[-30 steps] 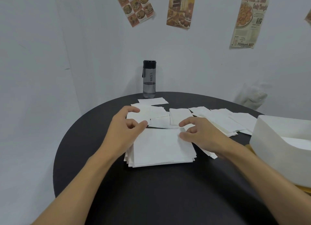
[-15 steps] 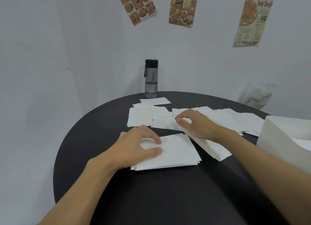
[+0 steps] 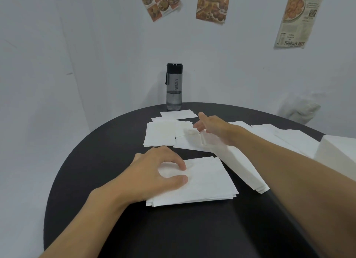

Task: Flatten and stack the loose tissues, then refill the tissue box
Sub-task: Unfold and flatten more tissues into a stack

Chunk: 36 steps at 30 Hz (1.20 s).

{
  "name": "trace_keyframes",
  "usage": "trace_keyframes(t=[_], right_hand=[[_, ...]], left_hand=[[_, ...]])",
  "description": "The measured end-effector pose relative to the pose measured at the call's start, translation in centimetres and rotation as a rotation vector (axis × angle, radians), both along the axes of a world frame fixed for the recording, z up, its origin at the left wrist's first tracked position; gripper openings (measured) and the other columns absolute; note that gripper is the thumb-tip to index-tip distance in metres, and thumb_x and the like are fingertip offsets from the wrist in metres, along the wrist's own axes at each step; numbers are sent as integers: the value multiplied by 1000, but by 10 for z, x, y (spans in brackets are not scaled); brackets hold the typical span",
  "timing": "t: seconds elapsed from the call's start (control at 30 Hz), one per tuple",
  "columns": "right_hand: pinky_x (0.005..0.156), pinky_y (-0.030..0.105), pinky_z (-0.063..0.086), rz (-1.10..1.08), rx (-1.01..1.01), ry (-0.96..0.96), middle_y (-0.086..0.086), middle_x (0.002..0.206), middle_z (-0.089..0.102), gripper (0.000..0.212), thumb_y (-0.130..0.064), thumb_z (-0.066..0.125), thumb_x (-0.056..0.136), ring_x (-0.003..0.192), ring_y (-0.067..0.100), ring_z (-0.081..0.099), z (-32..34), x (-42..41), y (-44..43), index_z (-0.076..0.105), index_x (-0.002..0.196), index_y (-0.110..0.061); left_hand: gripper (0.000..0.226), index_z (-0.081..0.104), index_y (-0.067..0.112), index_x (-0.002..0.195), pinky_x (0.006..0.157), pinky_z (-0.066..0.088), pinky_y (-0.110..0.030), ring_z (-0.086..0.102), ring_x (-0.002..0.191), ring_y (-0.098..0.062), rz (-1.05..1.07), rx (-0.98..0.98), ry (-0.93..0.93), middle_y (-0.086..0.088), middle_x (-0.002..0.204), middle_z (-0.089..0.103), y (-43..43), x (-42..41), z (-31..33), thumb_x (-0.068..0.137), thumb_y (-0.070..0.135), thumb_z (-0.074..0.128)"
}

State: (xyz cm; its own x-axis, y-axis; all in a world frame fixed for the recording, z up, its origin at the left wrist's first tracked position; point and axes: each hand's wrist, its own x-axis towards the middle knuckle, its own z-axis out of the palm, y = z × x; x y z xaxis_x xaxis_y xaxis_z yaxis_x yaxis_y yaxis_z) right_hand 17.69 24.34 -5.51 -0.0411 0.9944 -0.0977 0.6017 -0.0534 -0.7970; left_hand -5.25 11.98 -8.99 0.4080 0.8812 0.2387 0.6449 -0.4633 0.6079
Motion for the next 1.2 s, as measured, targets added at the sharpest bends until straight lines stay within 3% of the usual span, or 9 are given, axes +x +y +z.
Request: trace_keyframes(t=[0.13,0.37,0.63,0.73,0.83,0.9,0.97,1.07,1.2], right_hand=[[117,43,23,-19,-27,12,3,131,59,63,-49,22,106,131,25,42,-2,-1,3,68,121,-10],[117,48,21,-3,-47,8,10,128,58,61,-51,20,106,123,24,39,0,-4,-1,70,118,-18],[110,39,21,-16,-25,48,2,124,57,63,-49,23,106,128,22,40,-2,-4,0,70,119,-9],[103,31,29,-34,80,127,0,117,62,53,-41,32,106,111,13,54,-1,-5,-7,70,118,-5],[77,16,43,-90,304,190,12,108,72,33,-23,57,98,89,16,68,-3,-4,-17,72,97,7],[66,16,46,-150,435,195,3,92,75,14,-11,66,90,76,9,67,-5,-2,-25,75,80,-6],[71,23,54,-195,508,173,-4,82,73,18,-6,69,85,76,11,67,-8,2,-30,73,73,-19],[78,31,61,-235,553,190,0,80,72,20,-2,69,82,78,21,72,-10,6,-40,69,72,-19],[68,21,57,-286,629,200,0,80,68,23,2,63,83,82,25,71,-3,9,-53,65,74,-20]], left_hand=[[17,67,47,99,116,21,-36,43,122,12,-2,4,3,34,118,54,-1,0,0,84,53,71],[16,66,46,99,113,21,-34,43,123,11,-14,1,7,33,117,54,-2,1,1,85,51,70],[17,66,44,100,114,20,-34,42,124,10,-13,5,-3,29,117,55,-2,1,-1,86,52,70],[16,65,44,100,114,21,-35,43,123,10,-14,14,-4,29,116,56,-1,1,-1,86,51,70],[16,65,45,99,114,22,-34,45,121,10,-16,19,-3,30,116,56,-1,1,-1,86,51,70],[16,65,45,99,114,22,-35,46,121,11,-17,17,-7,31,117,55,-2,2,0,86,51,71],[15,66,45,99,115,22,-36,47,120,11,-22,11,-8,31,117,55,-2,2,0,86,51,71],[20,64,48,100,116,23,-41,49,118,11,-31,6,-5,32,116,56,-2,3,1,83,56,70],[39,63,51,101,116,27,-43,51,117,10,-36,-16,-19,33,116,56,-3,4,2,68,72,58]])
